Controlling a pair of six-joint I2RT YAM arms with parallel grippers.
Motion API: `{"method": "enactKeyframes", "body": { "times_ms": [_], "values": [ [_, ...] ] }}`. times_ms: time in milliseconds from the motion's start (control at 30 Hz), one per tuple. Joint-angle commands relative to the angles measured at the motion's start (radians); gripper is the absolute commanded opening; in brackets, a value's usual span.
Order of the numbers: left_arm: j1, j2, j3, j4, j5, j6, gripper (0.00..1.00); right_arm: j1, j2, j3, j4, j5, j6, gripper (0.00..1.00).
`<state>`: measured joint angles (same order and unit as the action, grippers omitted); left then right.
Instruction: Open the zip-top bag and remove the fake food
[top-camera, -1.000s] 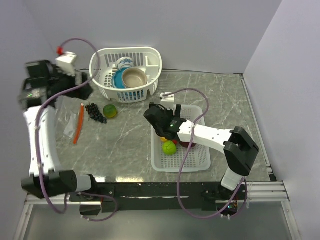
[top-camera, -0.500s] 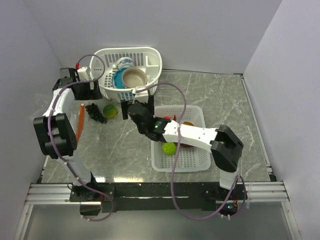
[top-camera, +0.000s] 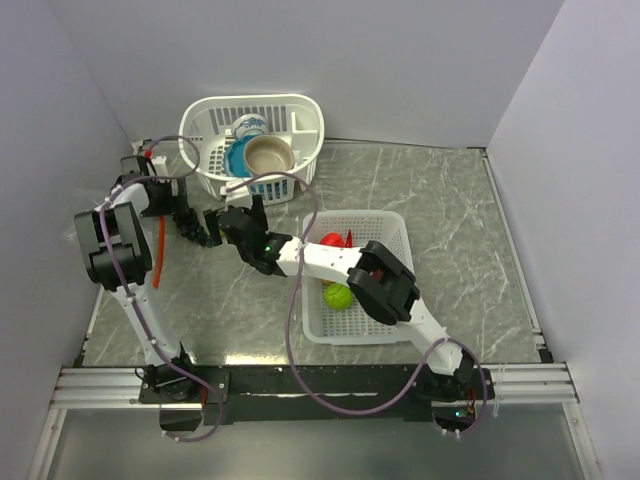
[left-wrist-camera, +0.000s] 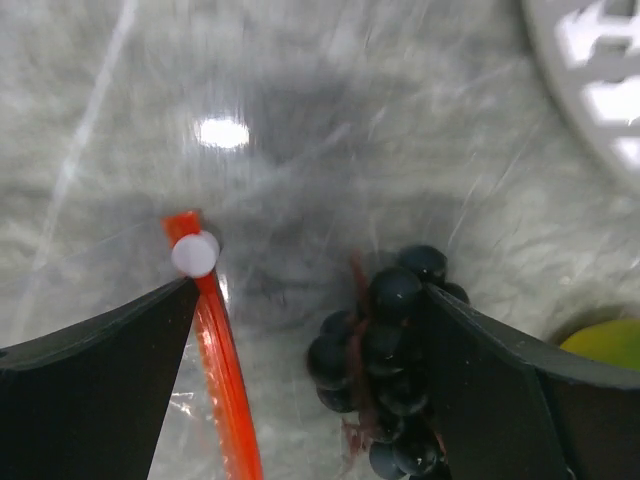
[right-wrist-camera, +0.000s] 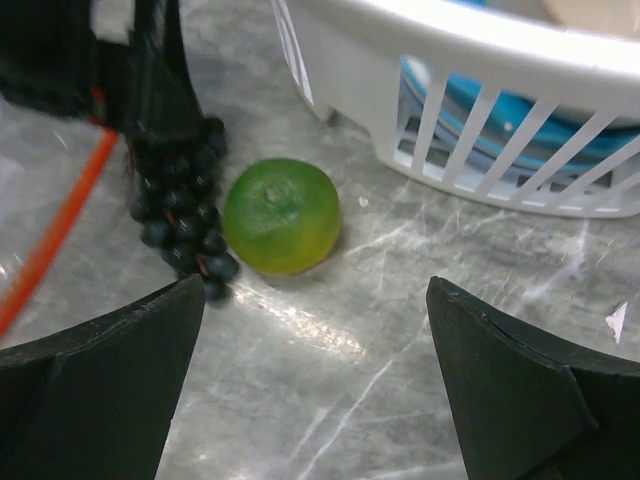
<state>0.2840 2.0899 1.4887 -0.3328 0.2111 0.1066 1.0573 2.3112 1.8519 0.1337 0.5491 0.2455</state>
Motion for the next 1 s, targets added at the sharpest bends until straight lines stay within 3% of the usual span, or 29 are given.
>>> {"method": "enactKeyframes", "body": {
  "times_ms": [0, 333, 533, 667, 833, 967],
  "values": [
    [-0.046, 0.027, 0.047, -0.008, -0.015, 0.013, 0.97, -0.034, 0.013, 0.05, 0.03, -0.032, 0.021, 1.0],
    [-0.155, 0.01, 0.016, -0.061, 0.063, 0.031, 0.97, -0.075, 0.08, 0.099, 0.018, -0.08, 0.055, 1.0],
    [-0.175, -0.034, -0.016, -0.106, 0.148, 0.053, 0.99, -0.076, 0.039, 0.052, 0.023, -0.095, 0.081, 1.0],
    [-0.192, -0.037, -0.008, -0.161, 0.238, 0.068, 0.69, -0.076, 0.06, 0.098, -0.032, -0.097, 0.098, 1.0],
    [-0.21, -0.027, 0.008, -0.224, 0.295, 0.097, 0.63, -0.076, 0.099, 0.174, -0.098, -0.1, 0.115, 1.0],
    [-0.218, -0.03, 0.015, -0.291, 0.352, 0.131, 0.52, -0.076, 0.1, 0.184, -0.123, -0.098, 0.13, 1.0]
  ]
}}
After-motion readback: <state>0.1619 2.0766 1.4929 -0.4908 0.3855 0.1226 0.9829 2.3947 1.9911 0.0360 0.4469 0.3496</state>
